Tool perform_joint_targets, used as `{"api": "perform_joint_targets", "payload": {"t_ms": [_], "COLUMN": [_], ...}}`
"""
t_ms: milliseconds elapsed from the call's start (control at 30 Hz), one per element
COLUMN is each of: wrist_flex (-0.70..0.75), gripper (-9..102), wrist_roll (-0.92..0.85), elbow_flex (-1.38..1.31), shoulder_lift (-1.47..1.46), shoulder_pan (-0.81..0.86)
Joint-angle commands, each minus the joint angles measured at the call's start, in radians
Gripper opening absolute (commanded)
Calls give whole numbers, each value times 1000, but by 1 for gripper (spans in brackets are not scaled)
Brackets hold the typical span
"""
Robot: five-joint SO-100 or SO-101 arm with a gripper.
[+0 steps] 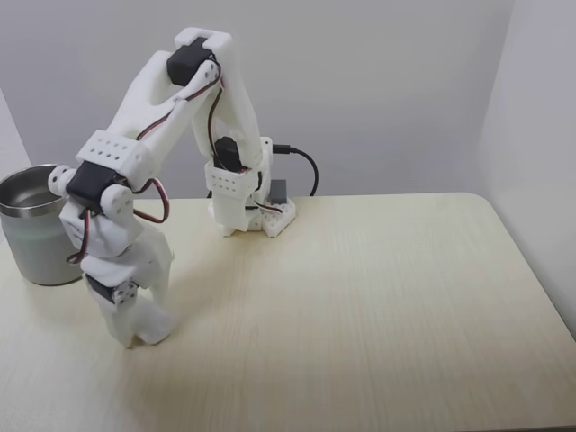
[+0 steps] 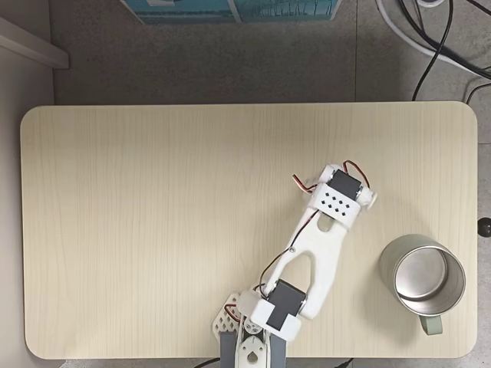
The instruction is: Grasp a dressing and put it in the cup.
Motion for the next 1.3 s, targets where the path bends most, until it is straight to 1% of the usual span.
{"api": "perform_joint_targets", "payload": {"t_ms": [0,100,233,333,533,800,833,1067,1267], "wrist_flex": [5,6,15,58,258,554,574,581,581], "gripper": [10,1,0,0,0,0,0,0,0], "wrist_roll": [-9,-25,-40,-48,-52,-60,-64,-103,-149], "elbow_flex": [-6,-6,-8,6,146,472,509,552,552], "shoulder_lift": [3,3,-18,-72,-210,-285,-295,-439,-468], "shoulder_pan": [-11,-9,-5,2,26,107,123,241,405]}}
